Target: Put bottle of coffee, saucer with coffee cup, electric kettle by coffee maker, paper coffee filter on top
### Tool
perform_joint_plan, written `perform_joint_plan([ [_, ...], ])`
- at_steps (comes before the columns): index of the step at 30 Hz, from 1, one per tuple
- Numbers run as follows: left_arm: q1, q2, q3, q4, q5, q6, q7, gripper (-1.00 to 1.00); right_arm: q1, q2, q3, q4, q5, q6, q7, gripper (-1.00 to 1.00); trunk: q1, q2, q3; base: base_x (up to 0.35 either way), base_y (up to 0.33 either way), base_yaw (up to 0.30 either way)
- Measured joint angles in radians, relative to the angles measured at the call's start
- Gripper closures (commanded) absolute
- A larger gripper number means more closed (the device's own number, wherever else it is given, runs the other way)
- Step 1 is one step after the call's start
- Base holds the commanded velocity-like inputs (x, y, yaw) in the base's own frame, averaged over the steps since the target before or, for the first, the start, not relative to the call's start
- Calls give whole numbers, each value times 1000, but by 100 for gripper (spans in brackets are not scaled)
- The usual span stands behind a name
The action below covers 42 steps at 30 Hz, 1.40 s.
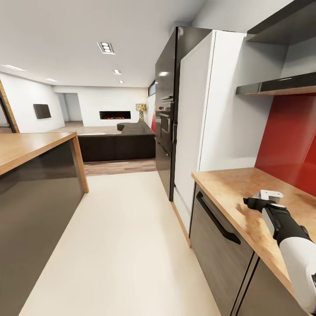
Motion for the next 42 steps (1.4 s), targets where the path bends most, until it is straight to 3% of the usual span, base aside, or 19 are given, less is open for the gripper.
perform_joint_plan([
  [18,0,0,0,0,0,0,1,-100,-1,2,0,-2,2,0,-6,-100,0,0,0,48,0,0],
  [27,0,0,0,1,0,0,1,-100,0,2,-3,-2,-1,-1,-97,-100,0,0,0,2,0,0],
  [42,0,0,0,0,0,0,1,-100,0,2,-2,-1,-1,0,-107,-100,0,0,0,34,0,0],
])
